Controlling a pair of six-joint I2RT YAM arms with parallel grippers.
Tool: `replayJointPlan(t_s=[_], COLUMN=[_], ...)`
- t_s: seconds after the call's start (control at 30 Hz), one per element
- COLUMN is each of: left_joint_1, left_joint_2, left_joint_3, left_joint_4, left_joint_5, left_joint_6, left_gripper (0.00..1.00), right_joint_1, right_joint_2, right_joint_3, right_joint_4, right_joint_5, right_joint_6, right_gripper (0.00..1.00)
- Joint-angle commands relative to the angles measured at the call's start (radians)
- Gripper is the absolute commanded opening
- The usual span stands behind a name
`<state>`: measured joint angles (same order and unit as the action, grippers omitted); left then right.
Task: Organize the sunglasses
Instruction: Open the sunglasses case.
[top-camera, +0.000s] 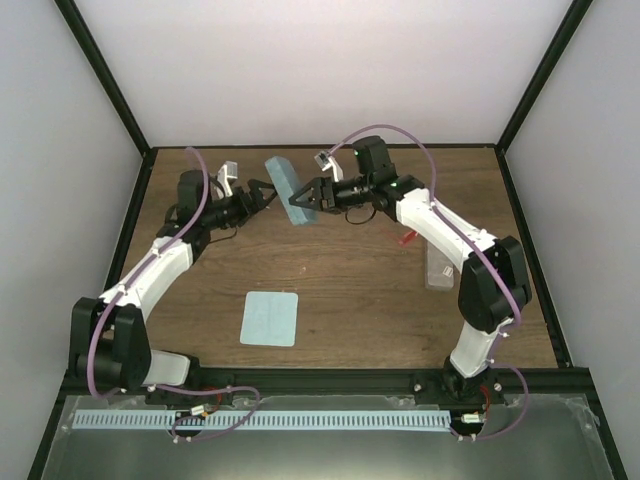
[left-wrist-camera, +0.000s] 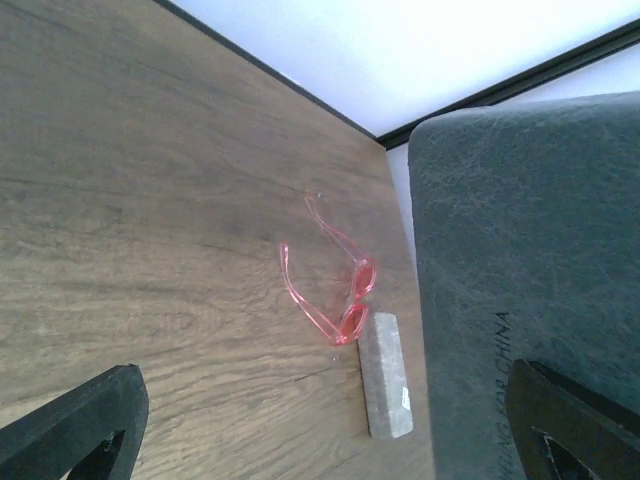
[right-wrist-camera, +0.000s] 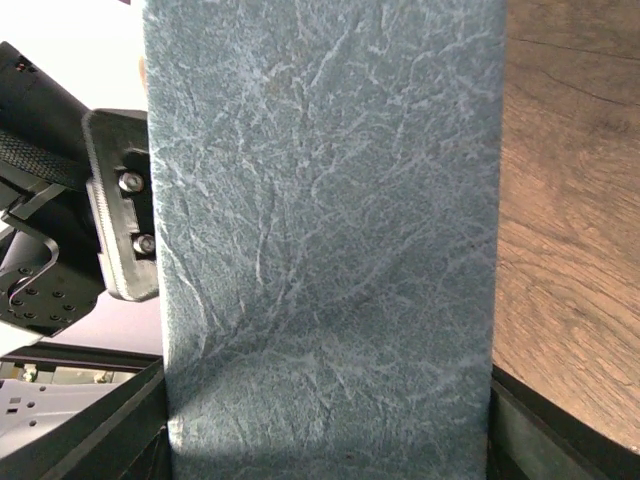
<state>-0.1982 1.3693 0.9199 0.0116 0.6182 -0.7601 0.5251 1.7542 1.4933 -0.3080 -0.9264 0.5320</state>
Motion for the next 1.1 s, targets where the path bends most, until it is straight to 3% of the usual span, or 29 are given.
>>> replayJointPlan(t_s=[0.0, 0.27, 0.43, 1.07], left_joint_1=[0.0, 0.0, 0.001, -0.001], left_joint_2=[0.006, -0.029, -0.054, -0.056], left_joint_3=[0.024, 0.044, 0.059, 0.032], left_joint_4=[0.099, 0.073, -0.08, -0.007], left_joint_5=[0.072, 0.083, 0.008, 0.046], left_joint_6=[-0.057, -0.028, 0.057, -0.009], left_gripper=[1.0, 1.0, 1.0, 1.0], right_joint_1=[-0.002, -0.006, -0.02, -0.025], right_joint_2=[0.006, 0.01, 0.035, 0.004], right_joint_3=[0.003, -0.04, -0.017, -0.029], right_joint_4=[0.035, 0.079, 0.112, 0.189], right_joint_5=[-0.017, -0.02, -0.025, -0.105], right_joint_6=[-0.021, 0.012, 0.044, 0.089], right_gripper=[0.51, 0.51, 0.51, 0.52])
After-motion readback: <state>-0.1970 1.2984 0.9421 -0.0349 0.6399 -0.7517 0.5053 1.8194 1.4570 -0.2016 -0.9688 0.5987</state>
